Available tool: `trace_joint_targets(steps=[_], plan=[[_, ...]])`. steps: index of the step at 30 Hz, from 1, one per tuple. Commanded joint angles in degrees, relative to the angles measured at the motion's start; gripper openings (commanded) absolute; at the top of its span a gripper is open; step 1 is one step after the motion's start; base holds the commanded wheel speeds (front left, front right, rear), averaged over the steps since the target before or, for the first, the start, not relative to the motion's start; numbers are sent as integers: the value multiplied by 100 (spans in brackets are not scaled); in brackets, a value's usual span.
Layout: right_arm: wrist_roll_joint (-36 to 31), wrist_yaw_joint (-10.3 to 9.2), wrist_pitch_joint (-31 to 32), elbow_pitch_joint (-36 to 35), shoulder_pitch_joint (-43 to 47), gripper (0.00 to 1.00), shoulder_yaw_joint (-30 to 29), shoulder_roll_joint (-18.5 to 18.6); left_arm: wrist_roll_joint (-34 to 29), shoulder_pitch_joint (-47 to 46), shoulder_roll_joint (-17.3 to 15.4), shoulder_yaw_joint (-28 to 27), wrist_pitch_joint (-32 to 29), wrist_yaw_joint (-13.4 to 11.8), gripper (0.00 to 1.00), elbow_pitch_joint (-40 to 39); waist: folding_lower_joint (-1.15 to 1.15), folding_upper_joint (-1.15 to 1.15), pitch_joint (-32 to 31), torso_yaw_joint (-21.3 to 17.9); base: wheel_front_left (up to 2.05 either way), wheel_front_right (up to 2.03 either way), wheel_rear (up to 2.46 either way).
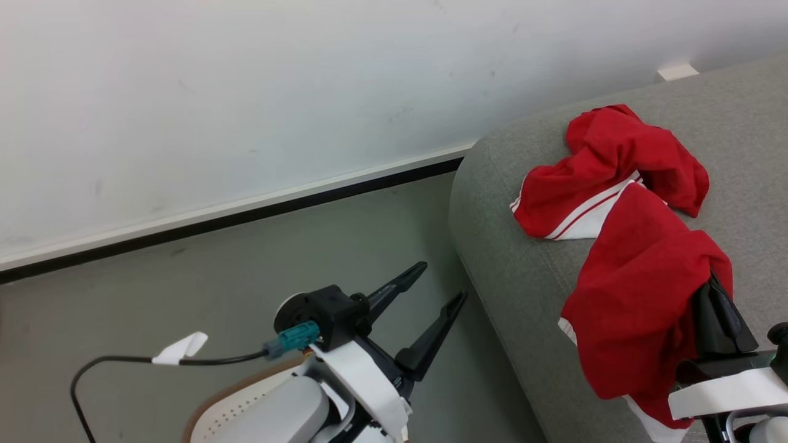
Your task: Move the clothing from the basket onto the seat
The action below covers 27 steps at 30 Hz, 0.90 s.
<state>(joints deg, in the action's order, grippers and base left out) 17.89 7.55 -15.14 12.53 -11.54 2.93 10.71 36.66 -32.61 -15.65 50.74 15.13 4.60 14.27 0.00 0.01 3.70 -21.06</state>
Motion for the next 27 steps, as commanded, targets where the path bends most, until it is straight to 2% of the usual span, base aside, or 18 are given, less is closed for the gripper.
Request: trace_joint_targets(steps=[1,7,14,27], plan=[[29,-13,0,-58,36,0,-44,-6,-96,63,-7,-54,0,47,100,17,0,-1,38,-13,0,0,0],[26,-13,0,-88,-135,0,-123,8,-263,54,1,-139,0,126,100,80,0,-1,145,11,0,0,0],[18,-13,69,-100,-695,0,-162,419,-322,-113,-141,-143,-5,182,100,66,0,-1,562,120,0,0,0],[-196,-13,701,162,-2105,0,-1667,1048,-382,-500,-732,-162,-171,237,100,-377,0,-1,1961,683,0,0,0]])
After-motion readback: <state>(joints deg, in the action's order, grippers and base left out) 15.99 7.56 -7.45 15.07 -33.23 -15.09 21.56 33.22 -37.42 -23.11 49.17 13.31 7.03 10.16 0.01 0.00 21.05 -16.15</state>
